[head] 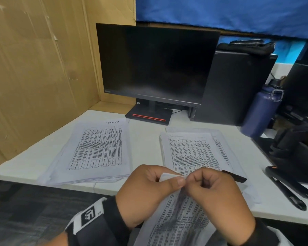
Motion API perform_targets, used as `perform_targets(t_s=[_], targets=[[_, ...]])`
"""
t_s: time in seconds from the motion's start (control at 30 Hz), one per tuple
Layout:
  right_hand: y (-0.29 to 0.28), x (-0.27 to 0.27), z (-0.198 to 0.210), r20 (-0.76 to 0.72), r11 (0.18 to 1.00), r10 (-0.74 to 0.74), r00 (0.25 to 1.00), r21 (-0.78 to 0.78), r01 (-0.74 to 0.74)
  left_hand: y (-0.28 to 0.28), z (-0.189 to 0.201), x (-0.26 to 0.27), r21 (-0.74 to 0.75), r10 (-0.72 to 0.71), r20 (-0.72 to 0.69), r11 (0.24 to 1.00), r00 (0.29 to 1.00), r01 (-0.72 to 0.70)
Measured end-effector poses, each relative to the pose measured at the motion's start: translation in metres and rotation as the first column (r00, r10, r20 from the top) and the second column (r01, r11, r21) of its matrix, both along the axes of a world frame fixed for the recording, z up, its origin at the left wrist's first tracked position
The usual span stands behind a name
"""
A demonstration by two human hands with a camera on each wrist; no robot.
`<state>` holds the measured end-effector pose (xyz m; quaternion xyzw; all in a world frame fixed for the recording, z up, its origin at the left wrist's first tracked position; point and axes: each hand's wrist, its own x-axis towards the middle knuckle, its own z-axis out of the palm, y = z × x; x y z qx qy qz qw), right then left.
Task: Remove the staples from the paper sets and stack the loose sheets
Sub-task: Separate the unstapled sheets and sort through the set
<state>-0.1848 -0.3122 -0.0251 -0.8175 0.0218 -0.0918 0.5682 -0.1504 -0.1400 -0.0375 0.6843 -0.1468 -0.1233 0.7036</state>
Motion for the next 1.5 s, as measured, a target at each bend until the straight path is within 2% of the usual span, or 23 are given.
perform_targets(t_s=[0.2, 0.33, 0.4, 0.53, 0.63, 0.7, 0.77, 0.9, 1.0, 1.1, 1.3, 1.5], targets=[[0.006, -0.004, -0.001, 0.115, 0.995, -0.057, 0.992, -0.078, 0.066, -0.003, 0.000, -0.004, 0.050, 0.013, 0.086, 0.999, 0.996, -0.018], [0.009, -0.003, -0.012, 0.283, 0.949, -0.114, 0.952, -0.251, 0.189, -0.005, 0.002, -0.004, 0.088, 0.052, 0.130, 0.994, 0.990, -0.064], [0.009, -0.002, -0.015, 0.400, 0.902, -0.086, 0.912, -0.357, 0.242, -0.006, 0.003, -0.004, 0.105, 0.062, 0.144, 0.991, 0.988, -0.077], [0.007, -0.004, -0.012, 0.557, 0.766, 0.074, 0.827, -0.562, 0.310, -0.006, 0.005, -0.003, 0.147, 0.069, 0.161, 0.985, 0.985, -0.093], [0.004, -0.003, -0.013, 0.639, 0.646, 0.175, 0.749, -0.648, 0.403, -0.006, 0.006, -0.004, 0.179, 0.073, 0.178, 0.978, 0.981, -0.105], [0.003, -0.003, -0.014, 0.662, 0.599, 0.209, 0.720, -0.669, 0.441, -0.005, 0.006, -0.004, 0.190, 0.081, 0.183, 0.975, 0.980, -0.117], [0.003, -0.004, -0.015, 0.635, 0.633, 0.197, 0.747, -0.664, 0.398, -0.004, 0.005, -0.003, 0.151, 0.084, 0.154, 0.983, 0.984, -0.108], [0.002, -0.005, -0.015, 0.487, 0.800, 0.099, 0.868, -0.558, 0.222, -0.004, 0.000, -0.002, 0.064, 0.093, 0.042, 0.993, 0.995, -0.096], [0.000, -0.003, -0.016, 0.375, 0.836, 0.066, 0.925, -0.527, 0.153, -0.005, -0.002, -0.002, 0.039, 0.105, 0.000, 0.994, 0.994, -0.105], [-0.002, -0.001, -0.017, 0.370, 0.815, 0.050, 0.928, -0.552, 0.176, -0.006, -0.002, -0.003, -0.009, 0.060, -0.051, 0.998, 0.997, -0.061], [-0.001, 0.000, -0.020, 0.395, 0.778, 0.042, 0.918, -0.589, 0.218, -0.010, -0.006, -0.006, -0.030, 0.033, -0.042, 0.999, 0.999, -0.034], [0.005, -0.003, -0.015, 0.496, 0.816, 0.023, 0.868, -0.511, 0.270, -0.010, -0.009, -0.004, -0.188, 0.036, -0.143, 0.980, 0.989, -0.063]])
